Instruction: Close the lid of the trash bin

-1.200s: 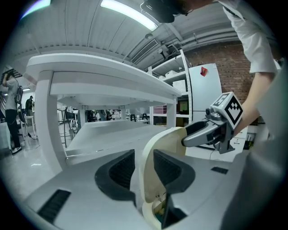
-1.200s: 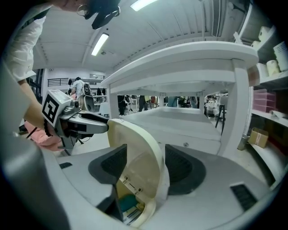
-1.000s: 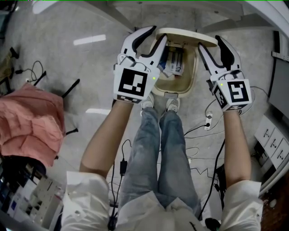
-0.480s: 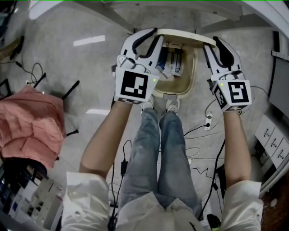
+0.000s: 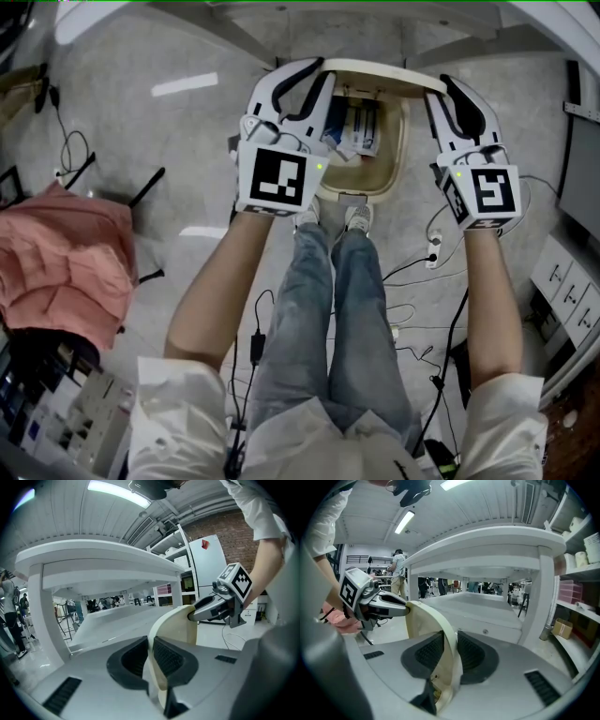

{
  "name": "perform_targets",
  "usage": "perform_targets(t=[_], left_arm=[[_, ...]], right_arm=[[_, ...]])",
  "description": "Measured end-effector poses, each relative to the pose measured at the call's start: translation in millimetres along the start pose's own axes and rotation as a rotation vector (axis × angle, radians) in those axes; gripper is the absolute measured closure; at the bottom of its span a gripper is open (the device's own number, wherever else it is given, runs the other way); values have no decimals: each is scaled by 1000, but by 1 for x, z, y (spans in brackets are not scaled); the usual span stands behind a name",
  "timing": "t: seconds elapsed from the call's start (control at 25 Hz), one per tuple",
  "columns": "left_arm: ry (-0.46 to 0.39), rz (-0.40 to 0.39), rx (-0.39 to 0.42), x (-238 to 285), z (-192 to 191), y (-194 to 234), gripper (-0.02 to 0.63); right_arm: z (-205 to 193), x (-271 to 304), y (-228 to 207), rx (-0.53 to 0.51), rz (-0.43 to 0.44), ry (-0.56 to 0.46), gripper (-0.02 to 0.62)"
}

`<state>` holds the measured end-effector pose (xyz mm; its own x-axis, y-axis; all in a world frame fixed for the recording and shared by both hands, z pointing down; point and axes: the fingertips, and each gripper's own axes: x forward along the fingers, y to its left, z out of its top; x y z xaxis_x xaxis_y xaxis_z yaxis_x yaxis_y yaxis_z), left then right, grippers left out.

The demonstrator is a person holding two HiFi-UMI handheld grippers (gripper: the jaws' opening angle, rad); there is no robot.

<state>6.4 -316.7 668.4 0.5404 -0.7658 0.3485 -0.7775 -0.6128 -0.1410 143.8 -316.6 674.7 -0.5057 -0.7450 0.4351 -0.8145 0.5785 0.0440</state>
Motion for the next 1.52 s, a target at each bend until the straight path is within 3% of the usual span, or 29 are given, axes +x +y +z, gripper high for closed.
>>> perform_targets(t=[0.92, 1.52], left_arm=[[36, -84, 109, -23, -8, -21, 551], [50, -92, 117, -37, -14, -31, 551]], right_arm=[[-13, -23, 20, -38, 59, 36, 500], [-20, -34, 30, -46, 64, 53, 499]])
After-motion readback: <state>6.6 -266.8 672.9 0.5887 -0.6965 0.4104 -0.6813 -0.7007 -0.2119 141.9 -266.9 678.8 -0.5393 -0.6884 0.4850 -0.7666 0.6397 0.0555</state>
